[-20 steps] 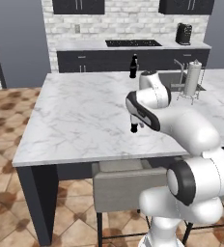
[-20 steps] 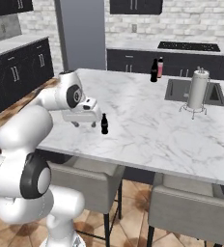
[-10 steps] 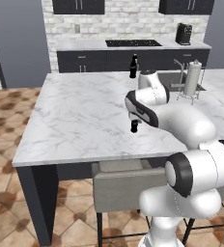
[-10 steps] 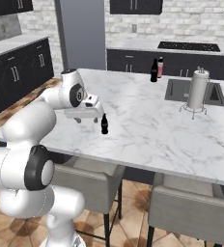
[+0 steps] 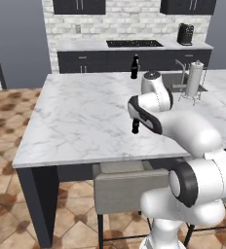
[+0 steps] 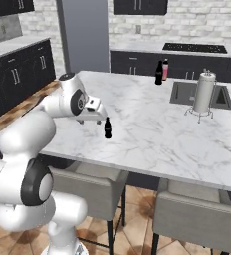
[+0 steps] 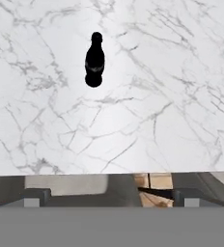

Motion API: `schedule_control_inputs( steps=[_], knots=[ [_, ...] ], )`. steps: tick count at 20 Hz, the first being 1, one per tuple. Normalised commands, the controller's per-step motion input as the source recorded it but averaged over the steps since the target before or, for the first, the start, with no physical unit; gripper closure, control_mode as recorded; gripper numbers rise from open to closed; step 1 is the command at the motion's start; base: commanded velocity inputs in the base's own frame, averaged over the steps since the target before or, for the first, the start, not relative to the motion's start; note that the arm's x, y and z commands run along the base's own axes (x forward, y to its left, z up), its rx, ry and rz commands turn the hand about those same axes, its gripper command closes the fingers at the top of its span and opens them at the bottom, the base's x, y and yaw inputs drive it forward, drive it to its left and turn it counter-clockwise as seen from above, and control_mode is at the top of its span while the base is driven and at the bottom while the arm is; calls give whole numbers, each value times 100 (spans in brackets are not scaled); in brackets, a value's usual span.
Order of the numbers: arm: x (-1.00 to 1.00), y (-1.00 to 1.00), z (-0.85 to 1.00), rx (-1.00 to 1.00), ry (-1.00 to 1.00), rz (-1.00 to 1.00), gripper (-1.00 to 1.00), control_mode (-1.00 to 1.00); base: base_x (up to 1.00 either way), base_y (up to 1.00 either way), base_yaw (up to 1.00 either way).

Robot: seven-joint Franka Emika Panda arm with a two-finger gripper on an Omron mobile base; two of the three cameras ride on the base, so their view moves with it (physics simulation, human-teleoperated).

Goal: Place the large bottle from the dining counter next to the other large bottle outside the sink, and place the small bottle from the dining counter next to the other small bottle inside the sink.

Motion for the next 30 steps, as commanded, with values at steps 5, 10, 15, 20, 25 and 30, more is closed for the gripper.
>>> schedule_control_inputs(
  steps=[5, 10, 15, 20, 25, 30],
  knots=[
    [0, 0, -18, 0, -11, 1, -100, -100, 0, 0, 0],
    [4, 0, -17, 0, 0, 0, -100, -100, 0, 0, 0],
    [6, 0, -3, 0, -5, 0, -100, -100, 0, 0, 0],
    [14, 0, -3, 0, -10, 2, -100, -100, 0, 0, 0],
    [23, 0, -17, 0, -3, 1, -100, -100, 0, 0, 0],
    [27, -2, -4, 0, 0, 0, -100, -100, 0, 0, 0]
  ],
)
